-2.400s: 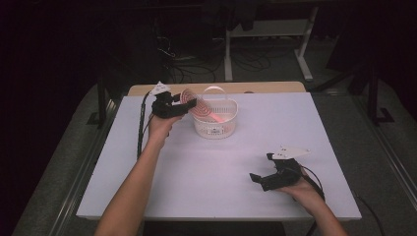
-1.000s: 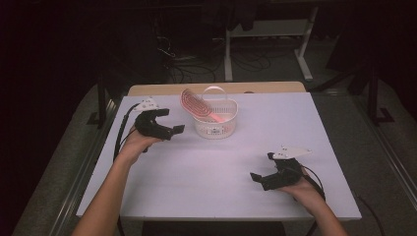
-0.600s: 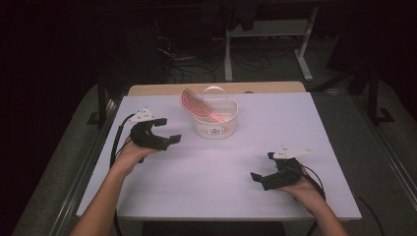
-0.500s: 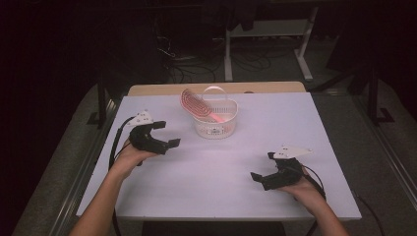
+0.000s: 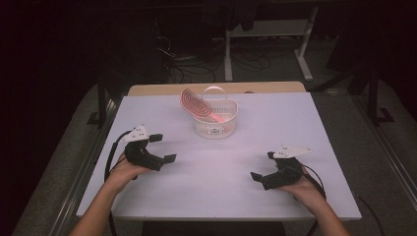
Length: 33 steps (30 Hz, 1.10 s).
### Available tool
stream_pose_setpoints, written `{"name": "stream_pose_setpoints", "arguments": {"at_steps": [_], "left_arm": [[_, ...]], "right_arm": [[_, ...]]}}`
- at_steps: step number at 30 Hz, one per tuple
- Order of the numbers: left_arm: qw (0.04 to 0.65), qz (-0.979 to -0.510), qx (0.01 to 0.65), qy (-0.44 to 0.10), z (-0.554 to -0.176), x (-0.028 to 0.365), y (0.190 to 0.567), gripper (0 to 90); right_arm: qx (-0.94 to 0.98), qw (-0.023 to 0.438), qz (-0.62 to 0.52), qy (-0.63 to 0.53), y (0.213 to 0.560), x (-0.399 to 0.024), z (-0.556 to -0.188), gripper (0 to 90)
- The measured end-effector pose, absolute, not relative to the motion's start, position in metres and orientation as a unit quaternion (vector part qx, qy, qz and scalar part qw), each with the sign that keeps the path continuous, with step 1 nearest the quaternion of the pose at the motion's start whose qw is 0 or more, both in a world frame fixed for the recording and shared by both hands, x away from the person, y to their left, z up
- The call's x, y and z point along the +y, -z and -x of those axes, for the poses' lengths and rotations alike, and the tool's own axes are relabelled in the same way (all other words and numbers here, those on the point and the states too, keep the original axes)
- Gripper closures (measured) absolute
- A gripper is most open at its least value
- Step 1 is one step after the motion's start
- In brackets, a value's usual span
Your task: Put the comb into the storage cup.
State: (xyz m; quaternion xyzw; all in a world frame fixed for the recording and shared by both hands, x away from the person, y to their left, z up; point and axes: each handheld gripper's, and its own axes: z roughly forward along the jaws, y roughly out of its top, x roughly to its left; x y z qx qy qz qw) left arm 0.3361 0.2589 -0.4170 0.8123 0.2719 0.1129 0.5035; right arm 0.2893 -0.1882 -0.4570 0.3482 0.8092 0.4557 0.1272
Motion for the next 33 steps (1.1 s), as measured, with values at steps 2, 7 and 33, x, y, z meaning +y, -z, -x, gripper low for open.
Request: {"name": "stream_pose_setpoints", "arguments": {"at_steps": [2, 7, 33], "left_arm": [[0.502, -0.814, 0.27, -0.114, -0.333, 0.26, 0.42, 0.0], [0.503, -0.812, 0.274, -0.113, -0.325, 0.263, 0.427, 0.0], [0.491, -0.817, 0.28, -0.117, -0.297, 0.275, 0.449, 0.0]], "right_arm": [[0.809, 0.128, -0.348, -0.456, 0.457, -0.188, -0.289, 0.2], [0.809, 0.128, -0.348, -0.455, 0.457, -0.188, -0.289, 0.2], [0.812, 0.129, -0.35, -0.449, 0.458, -0.187, -0.289, 0.2]]}}
